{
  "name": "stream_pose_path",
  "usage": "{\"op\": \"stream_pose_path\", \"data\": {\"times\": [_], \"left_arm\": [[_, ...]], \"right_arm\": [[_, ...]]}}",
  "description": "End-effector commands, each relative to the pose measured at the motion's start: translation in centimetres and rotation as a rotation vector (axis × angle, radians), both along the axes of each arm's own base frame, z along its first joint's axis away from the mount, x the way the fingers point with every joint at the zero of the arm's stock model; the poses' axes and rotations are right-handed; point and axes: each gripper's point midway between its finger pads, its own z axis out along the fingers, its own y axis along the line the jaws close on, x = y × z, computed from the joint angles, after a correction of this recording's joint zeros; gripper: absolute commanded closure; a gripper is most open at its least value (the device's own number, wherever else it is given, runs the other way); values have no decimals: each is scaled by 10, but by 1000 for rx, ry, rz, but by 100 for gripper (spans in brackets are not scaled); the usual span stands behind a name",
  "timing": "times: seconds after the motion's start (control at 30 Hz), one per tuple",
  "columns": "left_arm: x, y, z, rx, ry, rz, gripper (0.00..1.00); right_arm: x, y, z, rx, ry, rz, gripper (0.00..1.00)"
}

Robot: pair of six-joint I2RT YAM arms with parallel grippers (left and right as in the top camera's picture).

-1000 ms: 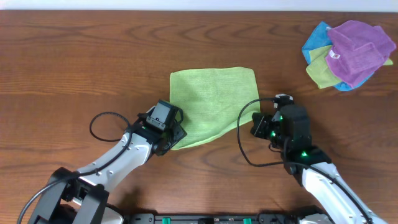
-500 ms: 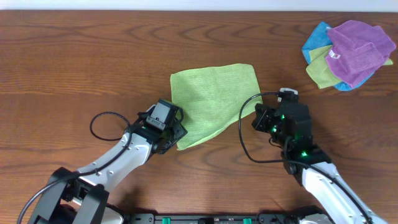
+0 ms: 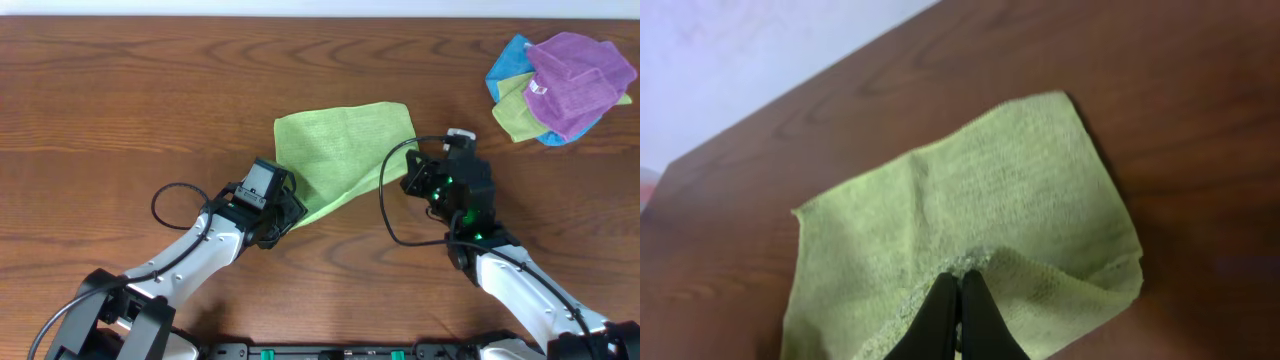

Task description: Fold the cloth

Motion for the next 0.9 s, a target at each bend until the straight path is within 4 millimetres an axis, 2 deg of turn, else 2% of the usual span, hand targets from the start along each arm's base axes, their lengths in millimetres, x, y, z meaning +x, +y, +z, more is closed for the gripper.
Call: {"op": "stream_pose_path", "data": {"times": [0.0, 0.23, 0.33, 0.43, 0.87], "left_arm": [[-1, 6, -5, 27, 7, 26, 36], [14, 14, -2, 32, -27, 108, 33], [22, 11, 2, 10, -57, 136, 33], [28, 6, 6, -23, -74, 153, 27], [7, -26, 15, -205, 41, 73, 25]], "right_arm": [[10, -6, 13, -6, -38, -57, 99], [14, -6, 19, -1, -59, -59, 98], [14, -6, 19, -1, -59, -59, 98], [14, -6, 19, -1, -59, -59, 98], [11, 3, 19, -3, -59, -39, 99]]}}
